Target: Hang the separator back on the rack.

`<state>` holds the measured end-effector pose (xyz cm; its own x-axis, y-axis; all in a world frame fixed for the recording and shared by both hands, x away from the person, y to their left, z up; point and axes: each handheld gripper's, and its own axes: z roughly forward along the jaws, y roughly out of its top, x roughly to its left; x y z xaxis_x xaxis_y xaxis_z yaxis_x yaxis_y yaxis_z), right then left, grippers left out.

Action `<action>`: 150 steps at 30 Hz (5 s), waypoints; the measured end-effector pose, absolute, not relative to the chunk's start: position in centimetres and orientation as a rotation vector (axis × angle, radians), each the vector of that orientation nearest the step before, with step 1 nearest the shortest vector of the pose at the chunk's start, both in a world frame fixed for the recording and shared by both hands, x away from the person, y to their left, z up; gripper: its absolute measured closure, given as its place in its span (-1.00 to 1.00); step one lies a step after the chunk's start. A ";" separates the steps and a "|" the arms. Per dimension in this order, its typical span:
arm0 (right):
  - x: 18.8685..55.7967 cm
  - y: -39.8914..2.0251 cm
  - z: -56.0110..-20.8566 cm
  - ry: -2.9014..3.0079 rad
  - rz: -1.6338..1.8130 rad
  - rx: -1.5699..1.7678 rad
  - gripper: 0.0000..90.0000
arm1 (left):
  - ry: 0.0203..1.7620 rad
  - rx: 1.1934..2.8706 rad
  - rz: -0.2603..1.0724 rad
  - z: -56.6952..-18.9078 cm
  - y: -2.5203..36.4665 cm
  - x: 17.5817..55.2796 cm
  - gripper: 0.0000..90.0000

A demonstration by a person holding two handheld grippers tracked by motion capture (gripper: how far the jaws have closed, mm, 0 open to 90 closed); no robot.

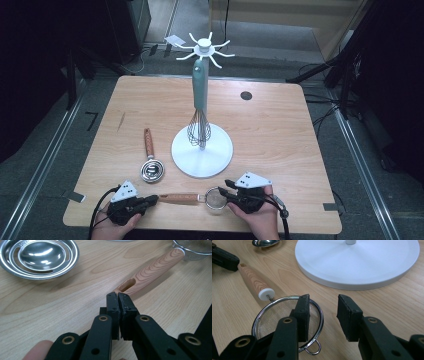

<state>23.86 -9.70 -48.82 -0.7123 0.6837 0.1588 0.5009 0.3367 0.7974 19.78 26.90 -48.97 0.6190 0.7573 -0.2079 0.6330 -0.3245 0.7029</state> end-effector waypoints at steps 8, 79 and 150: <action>23.9 -9.9 -49.1 2.409 1.305 1.101 0.44 | 1.090 2.055 0.214 -49.0 26.4 20.4 0.96; 26.6 -10.1 -44.9 2.601 1.184 0.935 0.13 | 1.407 1.669 0.537 -46.9 37.0 22.5 -1.00; 27.6 0.6 -46.5 3.186 0.686 0.394 0.56 | 1.420 1.726 0.577 -48.2 36.4 23.0 -1.00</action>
